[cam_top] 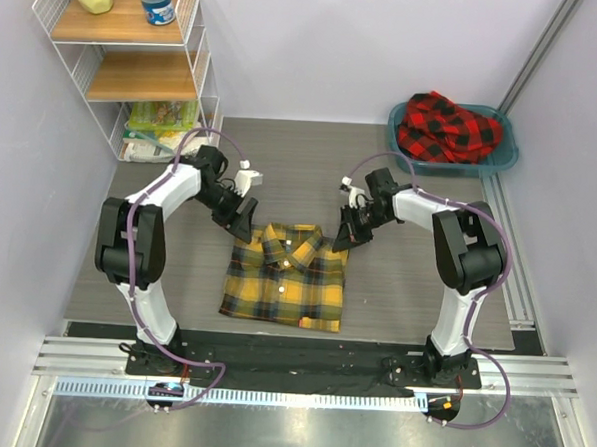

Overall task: Fold and stack the long sleeve shirts
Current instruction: Fold the shirt

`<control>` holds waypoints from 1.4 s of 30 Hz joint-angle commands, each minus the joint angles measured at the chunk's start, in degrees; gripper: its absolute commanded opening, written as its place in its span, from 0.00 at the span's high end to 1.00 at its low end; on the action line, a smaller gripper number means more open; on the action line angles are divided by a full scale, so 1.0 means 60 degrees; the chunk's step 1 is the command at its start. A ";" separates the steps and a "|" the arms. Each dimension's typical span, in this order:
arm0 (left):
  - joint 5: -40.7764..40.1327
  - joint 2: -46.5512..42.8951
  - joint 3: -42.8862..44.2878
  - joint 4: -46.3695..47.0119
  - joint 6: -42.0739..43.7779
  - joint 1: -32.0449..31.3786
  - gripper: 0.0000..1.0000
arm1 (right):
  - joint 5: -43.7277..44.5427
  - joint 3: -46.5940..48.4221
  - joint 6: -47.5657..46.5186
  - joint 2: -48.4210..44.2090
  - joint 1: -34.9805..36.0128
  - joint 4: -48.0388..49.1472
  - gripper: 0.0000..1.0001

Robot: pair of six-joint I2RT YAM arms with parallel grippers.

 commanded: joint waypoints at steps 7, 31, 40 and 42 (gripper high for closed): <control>0.0579 0.0010 0.0117 -0.0323 0.0617 0.0406 0.62 | 0.0222 -0.0366 0.0170 -0.1456 -0.0212 0.0152 0.99; -0.0986 0.1929 0.0952 0.1536 -0.1095 0.0553 1.00 | 0.1686 -0.0045 -0.0680 -0.0023 -0.1164 0.1029 0.99; -0.1970 0.1506 0.1347 0.2388 -0.2005 0.0744 0.63 | 0.0942 0.0775 0.0520 -0.0050 -0.1194 0.1485 0.74; -0.2041 0.0849 0.1203 0.2460 -0.2224 0.0715 0.38 | 0.0867 0.0893 0.0827 -0.0734 -0.1252 0.1310 0.53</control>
